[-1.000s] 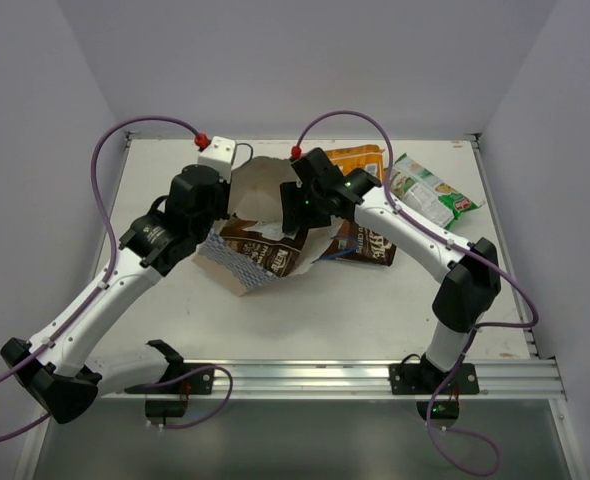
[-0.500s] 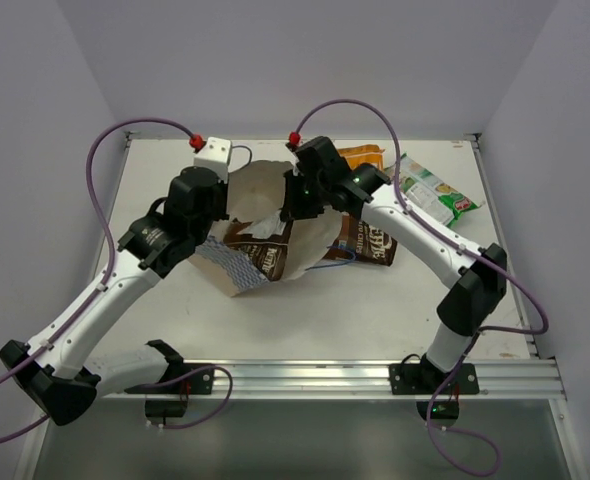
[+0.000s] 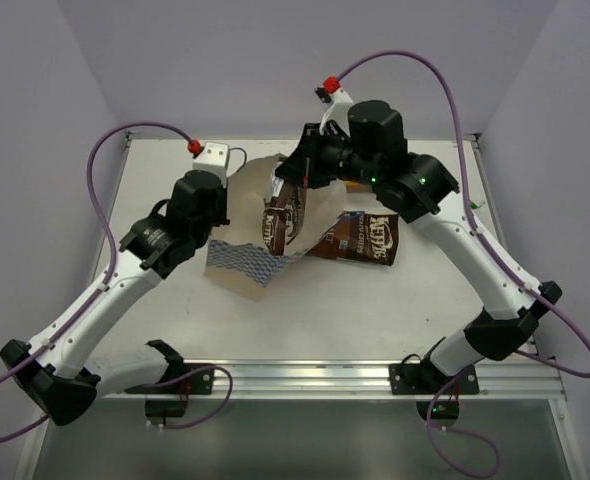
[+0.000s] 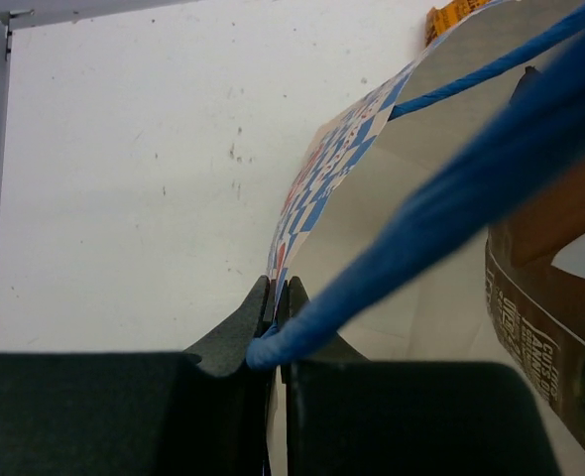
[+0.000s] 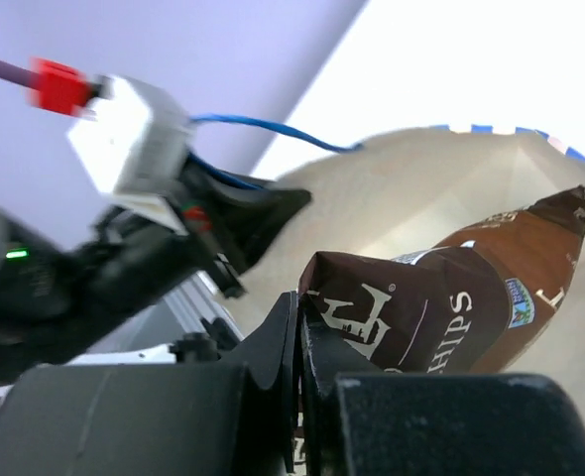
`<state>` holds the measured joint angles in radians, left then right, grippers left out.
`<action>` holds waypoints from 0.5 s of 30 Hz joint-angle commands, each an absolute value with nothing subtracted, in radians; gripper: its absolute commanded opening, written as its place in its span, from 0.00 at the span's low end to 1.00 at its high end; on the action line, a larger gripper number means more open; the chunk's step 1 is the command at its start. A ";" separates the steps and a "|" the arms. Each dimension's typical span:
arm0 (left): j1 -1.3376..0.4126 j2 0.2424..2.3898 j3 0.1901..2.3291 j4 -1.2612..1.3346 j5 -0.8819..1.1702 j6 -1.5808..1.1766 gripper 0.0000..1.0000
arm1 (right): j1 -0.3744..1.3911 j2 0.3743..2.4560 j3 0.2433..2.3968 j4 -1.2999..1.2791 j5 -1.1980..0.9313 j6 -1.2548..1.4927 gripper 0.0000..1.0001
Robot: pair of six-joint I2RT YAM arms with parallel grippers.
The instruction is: Take the snacks out of the paper bag
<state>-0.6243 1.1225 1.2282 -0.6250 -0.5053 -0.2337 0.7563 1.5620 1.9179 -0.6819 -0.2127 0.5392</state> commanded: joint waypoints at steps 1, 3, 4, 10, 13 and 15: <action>-0.629 1.091 1.216 -0.620 -0.505 -0.275 0.00 | 0.755 1.499 1.979 -0.568 -0.244 0.548 0.00; -0.629 1.078 1.206 -0.617 -0.500 -0.279 0.00 | 0.755 1.482 1.979 -0.543 -0.242 0.555 0.00; -0.630 1.078 1.206 -0.620 -0.499 -0.287 0.00 | 0.753 1.476 1.979 -0.514 -0.245 0.561 0.00; -0.629 1.092 1.197 -0.687 -0.509 -0.345 0.00 | 0.755 1.434 2.060 -0.474 -0.265 0.540 0.00; -0.627 1.097 1.181 -0.712 -0.511 -0.385 0.00 | 0.755 1.387 2.080 -0.471 -0.224 0.509 0.00; -0.620 1.098 1.172 -0.722 -0.512 -0.397 0.00 | 0.752 1.356 2.074 -0.469 -0.174 0.482 0.00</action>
